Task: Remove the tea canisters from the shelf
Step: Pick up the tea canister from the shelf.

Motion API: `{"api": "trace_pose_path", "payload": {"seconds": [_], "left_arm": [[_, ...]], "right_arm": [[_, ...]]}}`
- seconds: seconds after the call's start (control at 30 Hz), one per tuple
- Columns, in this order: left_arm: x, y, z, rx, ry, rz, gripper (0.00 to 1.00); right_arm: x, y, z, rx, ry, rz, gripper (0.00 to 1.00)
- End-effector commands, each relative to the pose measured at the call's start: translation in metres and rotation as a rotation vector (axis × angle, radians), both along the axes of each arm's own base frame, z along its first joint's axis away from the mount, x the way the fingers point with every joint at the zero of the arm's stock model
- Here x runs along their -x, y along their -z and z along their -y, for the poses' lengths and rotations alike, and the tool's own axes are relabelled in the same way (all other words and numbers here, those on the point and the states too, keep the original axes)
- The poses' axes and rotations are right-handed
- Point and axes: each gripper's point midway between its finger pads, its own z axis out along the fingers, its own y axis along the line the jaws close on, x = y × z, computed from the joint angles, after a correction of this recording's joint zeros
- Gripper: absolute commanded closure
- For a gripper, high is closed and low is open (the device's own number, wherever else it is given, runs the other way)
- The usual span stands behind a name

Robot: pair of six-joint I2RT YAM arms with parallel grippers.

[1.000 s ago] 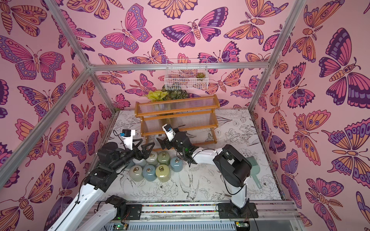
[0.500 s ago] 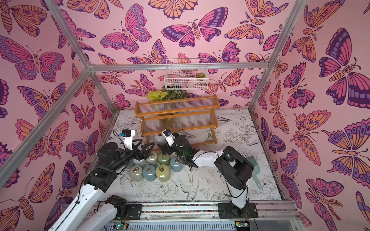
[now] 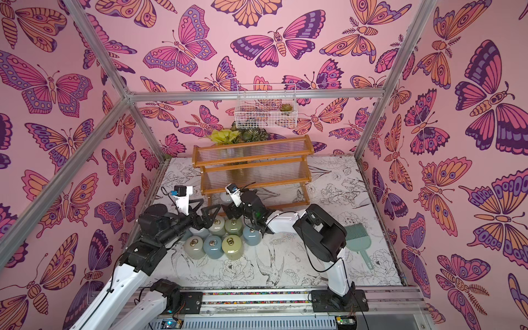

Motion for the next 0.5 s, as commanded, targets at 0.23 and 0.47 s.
{"api": "trace_pose_path", "payload": {"seconds": [0.23, 0.47], "left_arm": [[0.004, 0.003, -0.002, -0.005, 0.006, 0.003, 0.0], [0.005, 0.004, -0.002, -0.008, 0.006, 0.001, 0.0]], "right_arm": [[-0.03, -0.008, -0.005, -0.049, 0.087, 0.038, 0.01], [-0.043, -0.005, -0.006, -0.057, 0.126, 0.047, 0.01]]}}
